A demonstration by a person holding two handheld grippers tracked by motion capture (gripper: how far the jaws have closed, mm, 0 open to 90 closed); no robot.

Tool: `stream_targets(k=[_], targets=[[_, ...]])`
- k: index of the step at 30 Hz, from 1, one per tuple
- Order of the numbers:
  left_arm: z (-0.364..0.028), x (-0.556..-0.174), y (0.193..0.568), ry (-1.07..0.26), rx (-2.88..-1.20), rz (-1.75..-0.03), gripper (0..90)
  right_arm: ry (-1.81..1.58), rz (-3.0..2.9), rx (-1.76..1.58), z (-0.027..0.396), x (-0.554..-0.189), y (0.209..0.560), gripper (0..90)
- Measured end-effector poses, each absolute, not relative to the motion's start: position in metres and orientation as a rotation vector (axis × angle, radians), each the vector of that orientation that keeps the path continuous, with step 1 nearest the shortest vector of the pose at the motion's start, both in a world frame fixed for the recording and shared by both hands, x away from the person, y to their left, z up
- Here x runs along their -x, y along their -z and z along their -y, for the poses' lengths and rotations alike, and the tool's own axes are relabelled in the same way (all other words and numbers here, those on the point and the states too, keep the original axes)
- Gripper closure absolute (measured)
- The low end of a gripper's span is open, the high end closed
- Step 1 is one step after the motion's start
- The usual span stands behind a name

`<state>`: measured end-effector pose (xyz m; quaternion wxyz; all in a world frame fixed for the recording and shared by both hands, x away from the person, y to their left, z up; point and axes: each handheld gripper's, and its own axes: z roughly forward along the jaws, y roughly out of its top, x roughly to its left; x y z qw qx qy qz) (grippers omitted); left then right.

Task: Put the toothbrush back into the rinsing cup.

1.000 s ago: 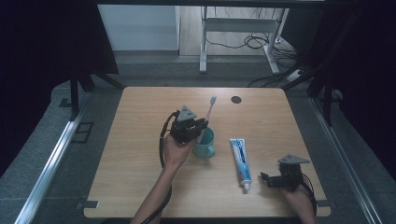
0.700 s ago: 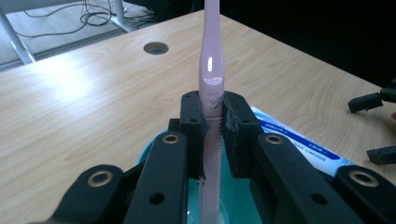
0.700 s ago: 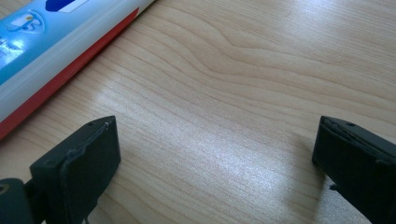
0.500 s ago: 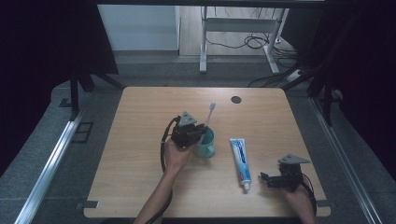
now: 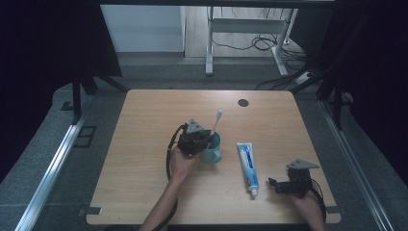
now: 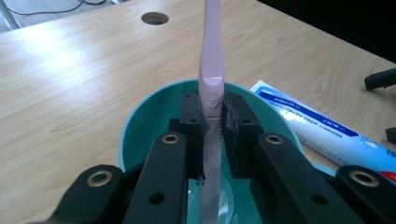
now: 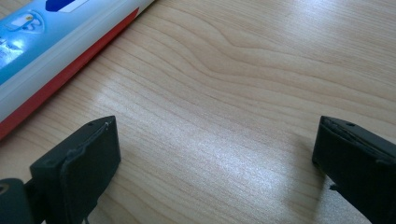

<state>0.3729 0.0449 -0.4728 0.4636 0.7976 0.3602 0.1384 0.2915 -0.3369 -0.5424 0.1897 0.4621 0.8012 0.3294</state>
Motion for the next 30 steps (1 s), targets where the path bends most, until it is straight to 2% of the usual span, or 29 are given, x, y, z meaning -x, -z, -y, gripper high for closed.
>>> stream_targets(k=[30], targets=[[-0.0371, -0.3818, 0.4796, -0.263, -2.064, -0.969, 78.0, -0.926, -2.252, -1.298, 0.3370, -0.2916, 0.5424, 0.3]])
